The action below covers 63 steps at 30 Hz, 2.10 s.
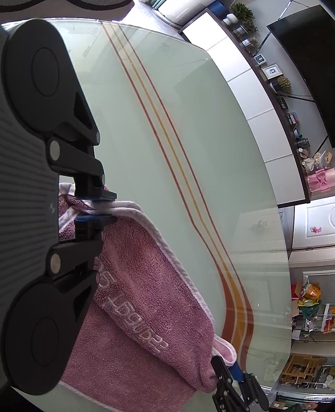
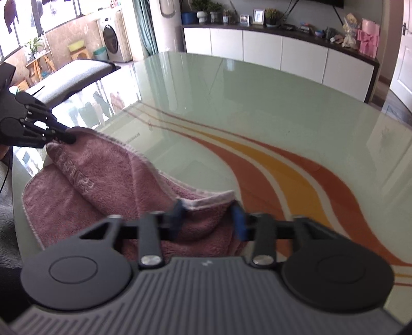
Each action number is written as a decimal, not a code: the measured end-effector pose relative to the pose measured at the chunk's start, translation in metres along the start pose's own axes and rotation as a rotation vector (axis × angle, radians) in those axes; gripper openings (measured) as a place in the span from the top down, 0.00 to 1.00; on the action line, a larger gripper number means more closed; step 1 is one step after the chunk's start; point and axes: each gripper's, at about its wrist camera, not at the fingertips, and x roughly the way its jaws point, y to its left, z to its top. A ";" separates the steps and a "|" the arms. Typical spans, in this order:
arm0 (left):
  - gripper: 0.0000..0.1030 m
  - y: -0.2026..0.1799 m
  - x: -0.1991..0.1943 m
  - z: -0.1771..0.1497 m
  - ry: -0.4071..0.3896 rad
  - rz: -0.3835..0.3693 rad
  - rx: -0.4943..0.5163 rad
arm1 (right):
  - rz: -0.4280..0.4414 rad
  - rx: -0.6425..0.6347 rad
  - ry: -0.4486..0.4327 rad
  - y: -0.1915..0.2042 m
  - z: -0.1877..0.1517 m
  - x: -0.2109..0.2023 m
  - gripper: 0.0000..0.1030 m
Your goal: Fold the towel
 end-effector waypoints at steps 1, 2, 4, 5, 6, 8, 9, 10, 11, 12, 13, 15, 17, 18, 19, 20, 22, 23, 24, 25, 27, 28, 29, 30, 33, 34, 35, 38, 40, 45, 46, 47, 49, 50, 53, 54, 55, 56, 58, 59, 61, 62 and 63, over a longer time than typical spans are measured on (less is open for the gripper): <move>0.88 -0.001 -0.002 0.000 -0.007 0.001 -0.001 | -0.003 -0.006 -0.013 0.002 -0.001 -0.002 0.87; 0.88 -0.001 -0.004 -0.001 -0.013 0.002 -0.001 | -0.003 -0.004 -0.029 0.002 -0.001 -0.006 0.87; 0.88 -0.002 -0.009 -0.001 -0.030 0.007 0.002 | 0.003 0.005 -0.062 0.001 -0.001 -0.015 0.88; 0.88 -0.002 -0.011 0.000 -0.039 0.009 0.002 | 0.005 0.008 -0.079 0.001 -0.001 -0.020 0.89; 0.88 0.000 -0.014 0.002 -0.049 0.009 -0.001 | 0.004 0.008 -0.093 0.001 0.000 -0.024 0.89; 0.88 0.004 -0.019 0.006 -0.066 0.009 -0.010 | -0.001 0.005 -0.121 0.001 0.004 -0.033 0.89; 0.88 0.006 -0.021 0.009 -0.077 0.010 -0.015 | -0.004 0.002 -0.132 0.002 0.006 -0.036 0.89; 0.88 0.008 -0.024 0.012 -0.089 0.014 -0.019 | -0.010 -0.002 -0.146 0.002 0.008 -0.039 0.89; 0.88 0.010 -0.026 0.016 -0.101 0.020 -0.020 | -0.017 -0.005 -0.161 0.002 0.012 -0.042 0.89; 0.88 0.012 -0.029 0.019 -0.113 0.027 -0.021 | -0.022 -0.008 -0.173 0.003 0.013 -0.045 0.89; 0.88 0.013 -0.030 0.022 -0.121 0.032 -0.020 | -0.030 -0.007 -0.187 0.002 0.017 -0.047 0.89; 0.88 0.017 -0.032 0.031 -0.139 0.054 -0.018 | -0.053 -0.006 -0.211 0.001 0.023 -0.049 0.89; 0.88 0.022 -0.032 0.042 -0.156 0.074 -0.019 | -0.080 -0.004 -0.241 -0.002 0.033 -0.050 0.89; 0.88 0.024 -0.031 0.048 -0.163 0.085 -0.020 | -0.090 -0.002 -0.251 -0.003 0.037 -0.050 0.89; 0.88 0.026 -0.029 0.053 -0.169 0.095 -0.022 | -0.103 0.001 -0.261 -0.006 0.043 -0.048 0.89; 0.88 0.029 -0.026 0.060 -0.174 0.107 -0.026 | -0.114 0.004 -0.268 -0.008 0.049 -0.046 0.89; 0.88 0.035 -0.019 0.072 -0.178 0.128 -0.038 | -0.140 0.010 -0.276 -0.013 0.062 -0.038 0.89; 0.88 0.038 -0.013 0.078 -0.176 0.136 -0.047 | -0.153 0.014 -0.277 -0.016 0.069 -0.033 0.89; 0.88 0.042 -0.007 0.085 -0.172 0.144 -0.058 | -0.163 0.018 -0.276 -0.019 0.074 -0.028 0.89; 0.88 0.045 -0.001 0.091 -0.168 0.149 -0.068 | -0.174 0.026 -0.275 -0.024 0.082 -0.021 0.89; 0.87 0.050 0.013 0.101 -0.155 0.154 -0.084 | -0.187 0.047 -0.255 -0.033 0.092 -0.006 0.89; 0.87 0.053 0.022 0.106 -0.142 0.156 -0.092 | -0.193 0.055 -0.244 -0.036 0.096 0.001 0.89; 0.87 0.055 0.031 0.110 -0.128 0.157 -0.097 | -0.205 0.063 -0.228 -0.040 0.099 0.009 0.89; 0.87 0.055 0.040 0.112 -0.110 0.157 -0.097 | -0.213 0.069 -0.214 -0.044 0.101 0.016 0.89; 0.86 0.056 0.068 0.117 -0.051 0.159 -0.092 | -0.226 0.084 -0.158 -0.052 0.103 0.040 0.89; 0.86 0.055 0.074 0.117 -0.038 0.163 -0.087 | -0.229 0.093 -0.137 -0.055 0.102 0.049 0.89; 0.86 0.055 0.080 0.116 -0.025 0.167 -0.083 | -0.235 0.098 -0.117 -0.056 0.101 0.056 0.89; 0.80 0.056 0.092 0.113 0.005 0.186 -0.088 | -0.259 0.106 -0.059 -0.059 0.095 0.075 0.87; 0.78 0.060 0.094 0.111 0.018 0.211 -0.096 | -0.283 0.098 -0.040 -0.058 0.093 0.081 0.82; 0.77 0.070 0.074 0.104 0.019 0.252 -0.109 | -0.343 0.076 -0.065 -0.049 0.092 0.072 0.67; 0.76 0.071 0.069 0.103 0.017 0.252 -0.113 | -0.341 0.075 -0.067 -0.047 0.093 0.068 0.67; 0.73 0.071 0.063 0.100 0.013 0.248 -0.118 | -0.343 0.071 -0.068 -0.045 0.093 0.064 0.67; 0.69 0.070 0.049 0.090 0.007 0.235 -0.132 | -0.345 0.057 -0.068 -0.039 0.092 0.056 0.65; 0.68 0.069 0.042 0.086 0.004 0.228 -0.138 | -0.342 0.049 -0.066 -0.035 0.090 0.050 0.64; 0.68 0.066 0.021 0.070 -0.001 0.208 -0.154 | -0.341 0.015 -0.064 -0.019 0.082 0.034 0.58; 0.68 0.062 0.015 0.063 0.005 0.206 -0.153 | -0.337 0.008 -0.065 -0.014 0.077 0.028 0.56; 0.68 0.058 0.009 0.056 0.012 0.208 -0.151 | -0.332 0.004 -0.064 -0.009 0.073 0.022 0.55; 0.68 0.054 0.004 0.049 0.019 0.210 -0.149 | -0.328 0.002 -0.063 -0.004 0.067 0.016 0.55; 0.68 0.046 -0.008 0.034 0.026 0.203 -0.158 | -0.315 0.002 -0.052 0.006 0.056 0.004 0.55; 0.68 0.042 -0.015 0.027 0.028 0.199 -0.166 | -0.309 0.000 -0.049 0.012 0.050 -0.001 0.55; 0.67 0.034 -0.027 0.012 0.032 0.184 -0.183 | -0.297 -0.003 -0.046 0.025 0.037 -0.013 0.53; 0.67 0.031 -0.032 0.005 0.032 0.171 -0.195 | -0.288 -0.001 -0.047 0.033 0.030 -0.020 0.53; 0.67 0.027 -0.037 -0.002 0.034 0.160 -0.202 | -0.280 0.001 -0.048 0.040 0.026 -0.025 0.52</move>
